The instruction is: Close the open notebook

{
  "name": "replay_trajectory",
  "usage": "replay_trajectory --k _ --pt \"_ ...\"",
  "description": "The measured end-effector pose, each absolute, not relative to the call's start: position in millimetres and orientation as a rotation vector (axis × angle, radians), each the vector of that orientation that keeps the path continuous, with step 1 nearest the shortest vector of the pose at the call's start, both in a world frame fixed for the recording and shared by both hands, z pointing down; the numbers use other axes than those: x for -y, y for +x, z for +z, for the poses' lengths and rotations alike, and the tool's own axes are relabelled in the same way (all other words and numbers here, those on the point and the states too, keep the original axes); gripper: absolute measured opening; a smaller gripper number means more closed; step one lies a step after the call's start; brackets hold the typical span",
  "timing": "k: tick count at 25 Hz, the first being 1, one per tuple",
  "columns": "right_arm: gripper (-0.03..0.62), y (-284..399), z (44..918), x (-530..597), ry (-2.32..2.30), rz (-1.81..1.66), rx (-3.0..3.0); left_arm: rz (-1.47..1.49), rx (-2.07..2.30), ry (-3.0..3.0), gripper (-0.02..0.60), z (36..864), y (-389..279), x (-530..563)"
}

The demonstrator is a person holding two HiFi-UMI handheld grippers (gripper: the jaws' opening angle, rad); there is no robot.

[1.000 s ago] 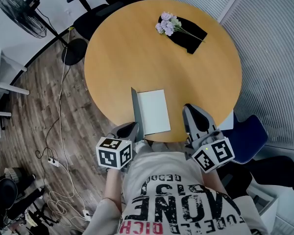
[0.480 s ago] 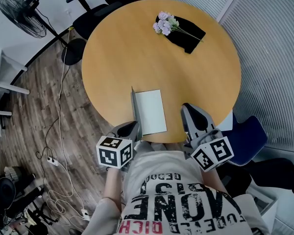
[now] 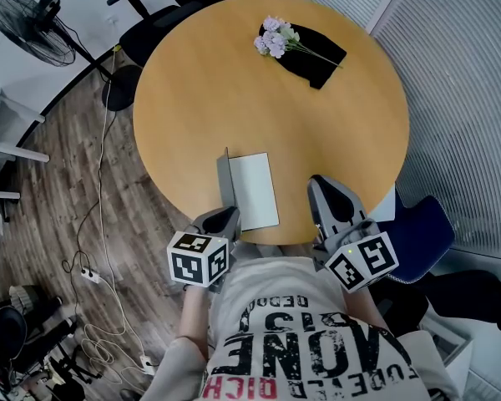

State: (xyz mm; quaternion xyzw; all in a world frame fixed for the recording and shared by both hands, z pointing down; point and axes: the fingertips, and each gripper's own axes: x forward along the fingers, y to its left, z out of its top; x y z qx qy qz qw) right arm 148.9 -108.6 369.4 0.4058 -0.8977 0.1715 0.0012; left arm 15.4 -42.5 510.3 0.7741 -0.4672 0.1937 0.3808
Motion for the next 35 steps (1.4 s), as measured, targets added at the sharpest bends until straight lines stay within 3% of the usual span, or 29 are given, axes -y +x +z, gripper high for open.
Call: replay_trajectory --k 35 --pt "0.012 165 379 108 1.309 0.572 2.787 0.541 1.115 1.985 0.018 538 58 55"
